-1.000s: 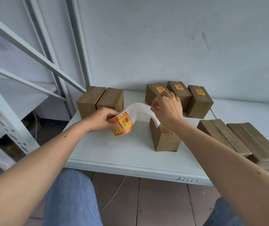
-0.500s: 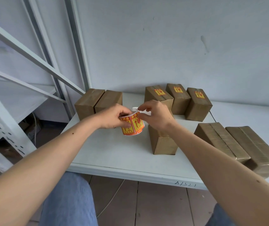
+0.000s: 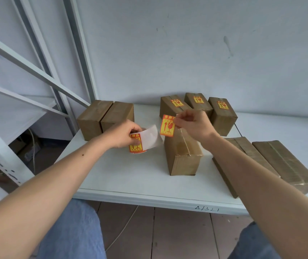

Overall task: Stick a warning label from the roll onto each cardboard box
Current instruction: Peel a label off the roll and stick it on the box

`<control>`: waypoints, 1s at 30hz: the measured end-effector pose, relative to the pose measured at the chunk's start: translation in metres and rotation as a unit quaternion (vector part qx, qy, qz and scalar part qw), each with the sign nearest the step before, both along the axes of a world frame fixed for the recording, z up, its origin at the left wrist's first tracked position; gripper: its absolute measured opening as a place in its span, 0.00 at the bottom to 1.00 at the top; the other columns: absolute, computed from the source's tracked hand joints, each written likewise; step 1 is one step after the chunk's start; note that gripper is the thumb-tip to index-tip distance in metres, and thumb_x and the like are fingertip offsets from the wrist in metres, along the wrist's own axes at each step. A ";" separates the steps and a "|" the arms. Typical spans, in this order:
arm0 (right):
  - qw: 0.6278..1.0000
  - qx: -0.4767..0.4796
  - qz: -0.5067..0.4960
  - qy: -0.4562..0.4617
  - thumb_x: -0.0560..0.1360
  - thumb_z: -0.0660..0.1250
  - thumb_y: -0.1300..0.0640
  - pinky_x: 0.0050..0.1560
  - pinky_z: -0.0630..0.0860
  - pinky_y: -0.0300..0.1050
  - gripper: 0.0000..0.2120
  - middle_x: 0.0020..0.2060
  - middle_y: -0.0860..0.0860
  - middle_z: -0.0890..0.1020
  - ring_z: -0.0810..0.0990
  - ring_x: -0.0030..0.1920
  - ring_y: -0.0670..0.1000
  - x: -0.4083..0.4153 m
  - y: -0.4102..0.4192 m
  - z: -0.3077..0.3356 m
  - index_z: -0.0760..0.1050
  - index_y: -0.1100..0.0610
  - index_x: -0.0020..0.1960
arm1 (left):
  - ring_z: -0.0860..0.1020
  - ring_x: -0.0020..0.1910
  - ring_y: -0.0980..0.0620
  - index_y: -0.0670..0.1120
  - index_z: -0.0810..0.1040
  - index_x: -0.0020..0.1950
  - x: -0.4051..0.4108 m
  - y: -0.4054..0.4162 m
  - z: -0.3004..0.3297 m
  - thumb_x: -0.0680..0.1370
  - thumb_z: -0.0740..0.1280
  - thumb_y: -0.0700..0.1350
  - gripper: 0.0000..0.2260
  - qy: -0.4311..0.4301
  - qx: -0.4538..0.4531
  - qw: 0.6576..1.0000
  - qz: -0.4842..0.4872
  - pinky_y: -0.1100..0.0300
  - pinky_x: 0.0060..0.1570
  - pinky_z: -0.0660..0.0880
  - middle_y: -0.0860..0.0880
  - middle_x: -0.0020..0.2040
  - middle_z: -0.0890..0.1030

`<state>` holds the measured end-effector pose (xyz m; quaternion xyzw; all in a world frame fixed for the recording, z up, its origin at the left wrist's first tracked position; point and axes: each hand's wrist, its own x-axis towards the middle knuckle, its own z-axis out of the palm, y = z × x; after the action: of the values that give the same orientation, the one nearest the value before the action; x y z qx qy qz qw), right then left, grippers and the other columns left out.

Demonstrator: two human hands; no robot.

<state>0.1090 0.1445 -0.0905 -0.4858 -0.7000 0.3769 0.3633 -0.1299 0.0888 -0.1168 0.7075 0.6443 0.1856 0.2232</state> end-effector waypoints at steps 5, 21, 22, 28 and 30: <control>0.996 -0.075 -0.046 -0.002 0.71 0.74 0.62 0.34 0.74 0.36 0.04 0.39 0.51 0.83 0.80 0.37 0.46 0.029 0.016 0.012 0.81 0.59 0.45 | 0.80 0.48 0.47 0.54 0.82 0.51 0.010 -0.001 -0.012 0.72 0.69 0.45 0.10 0.251 0.053 0.966 0.014 0.57 0.40 0.70 0.52 0.46 0.84; 0.987 -0.122 -0.008 -0.104 0.71 0.75 0.59 0.40 0.80 0.39 0.10 0.45 0.55 0.84 0.84 0.44 0.49 0.030 0.030 -0.008 0.82 0.61 0.51 | 0.79 0.46 0.53 0.53 0.79 0.46 0.047 0.016 -0.006 0.68 0.70 0.66 0.19 0.150 0.023 0.988 0.016 0.56 0.45 0.75 0.55 0.45 0.81; 0.987 -0.117 -0.008 -0.107 0.71 0.75 0.59 0.41 0.80 0.40 0.10 0.45 0.55 0.84 0.84 0.44 0.49 0.030 0.031 -0.010 0.82 0.61 0.51 | 0.79 0.45 0.54 0.53 0.79 0.45 0.053 0.017 -0.008 0.69 0.69 0.67 0.18 0.096 0.020 0.995 0.019 0.55 0.46 0.77 0.55 0.44 0.81; 0.987 -0.085 -0.001 -0.134 0.71 0.75 0.58 0.39 0.80 0.38 0.10 0.45 0.54 0.84 0.83 0.42 0.47 0.028 0.030 -0.010 0.82 0.61 0.51 | 0.80 0.43 0.51 0.49 0.82 0.46 0.081 0.021 -0.021 0.72 0.65 0.67 0.22 0.022 0.024 0.997 0.067 0.53 0.45 0.78 0.51 0.43 0.83; 0.986 -0.070 0.002 -0.148 0.71 0.75 0.58 0.36 0.78 0.35 0.11 0.46 0.54 0.84 0.83 0.42 0.47 0.027 0.030 -0.010 0.82 0.61 0.51 | 0.80 0.43 0.50 0.47 0.83 0.45 0.084 0.023 -0.023 0.72 0.66 0.67 0.24 0.016 0.024 0.997 0.073 0.52 0.44 0.78 0.50 0.42 0.83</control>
<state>0.1361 0.1742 -0.1003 -0.5590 -0.7190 0.3496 0.2196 -0.0457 0.1120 -0.1397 0.6664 0.6931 0.2058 0.1820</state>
